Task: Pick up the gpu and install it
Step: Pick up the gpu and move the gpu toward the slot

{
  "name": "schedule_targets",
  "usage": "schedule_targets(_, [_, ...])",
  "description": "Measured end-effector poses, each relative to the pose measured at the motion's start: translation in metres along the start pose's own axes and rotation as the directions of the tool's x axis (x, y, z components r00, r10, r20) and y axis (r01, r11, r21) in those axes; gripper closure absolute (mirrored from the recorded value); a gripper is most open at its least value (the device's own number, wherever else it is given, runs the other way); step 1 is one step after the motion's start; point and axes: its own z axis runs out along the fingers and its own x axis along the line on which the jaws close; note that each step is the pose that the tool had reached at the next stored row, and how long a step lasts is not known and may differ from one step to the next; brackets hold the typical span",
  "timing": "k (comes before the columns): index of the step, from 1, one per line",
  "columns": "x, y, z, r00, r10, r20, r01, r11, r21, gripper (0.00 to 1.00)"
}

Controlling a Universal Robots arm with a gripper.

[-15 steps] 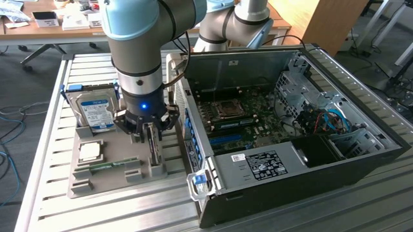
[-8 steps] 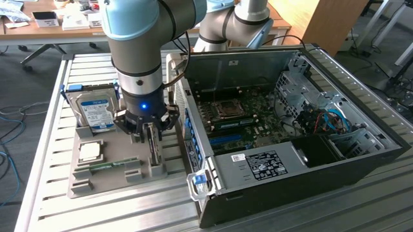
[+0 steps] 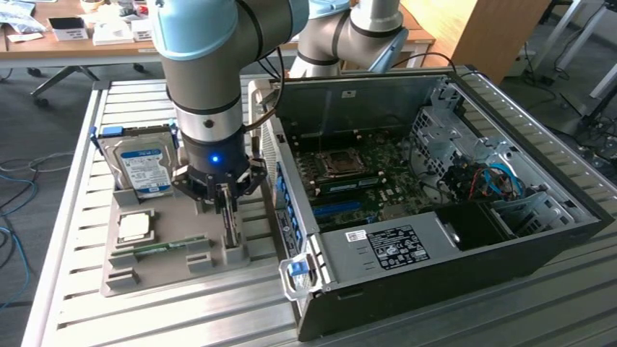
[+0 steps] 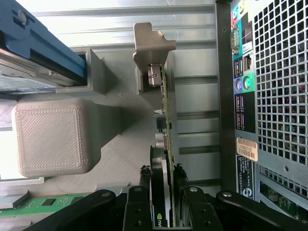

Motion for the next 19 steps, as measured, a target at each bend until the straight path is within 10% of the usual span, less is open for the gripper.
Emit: schedule_targets(19, [-0.0001, -0.0011, 0.0, 1.0, -0.003, -0.0004, 0.003, 1.0, -0.005, 0.67])
